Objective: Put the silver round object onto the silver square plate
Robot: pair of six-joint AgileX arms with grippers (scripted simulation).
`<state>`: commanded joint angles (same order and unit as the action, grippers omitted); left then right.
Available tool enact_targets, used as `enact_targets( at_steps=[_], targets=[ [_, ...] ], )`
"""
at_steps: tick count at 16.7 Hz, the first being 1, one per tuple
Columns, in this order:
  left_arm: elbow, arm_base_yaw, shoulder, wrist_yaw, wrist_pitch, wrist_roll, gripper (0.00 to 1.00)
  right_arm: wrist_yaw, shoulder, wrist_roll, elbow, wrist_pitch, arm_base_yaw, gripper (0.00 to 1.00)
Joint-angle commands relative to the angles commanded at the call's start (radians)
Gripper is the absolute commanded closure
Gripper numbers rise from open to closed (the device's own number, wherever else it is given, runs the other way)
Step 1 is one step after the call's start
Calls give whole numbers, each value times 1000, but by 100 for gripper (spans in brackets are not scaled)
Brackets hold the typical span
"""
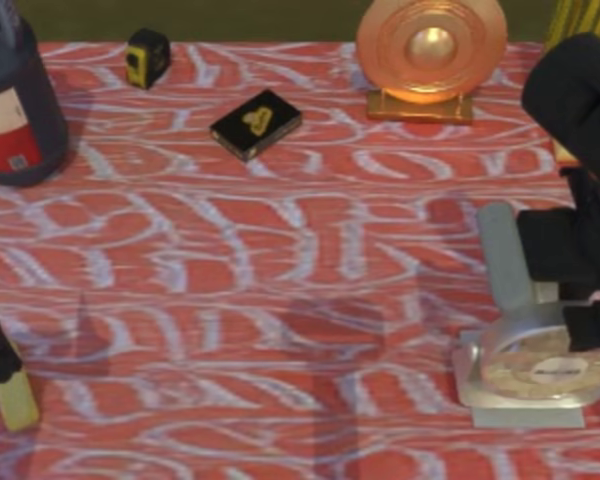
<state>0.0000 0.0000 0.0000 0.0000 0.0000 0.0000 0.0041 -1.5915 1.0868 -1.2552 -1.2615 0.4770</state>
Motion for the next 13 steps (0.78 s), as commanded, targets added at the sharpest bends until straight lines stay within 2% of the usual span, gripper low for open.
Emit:
enact_targets(
  at_steps=[8, 13],
  targets=[
    [0, 0, 0, 0, 0, 0, 0, 0, 0, 0, 0, 0, 0, 2],
    [0, 0, 0, 0, 0, 0, 0, 0, 0, 0, 0, 0, 0, 0]
  ],
)
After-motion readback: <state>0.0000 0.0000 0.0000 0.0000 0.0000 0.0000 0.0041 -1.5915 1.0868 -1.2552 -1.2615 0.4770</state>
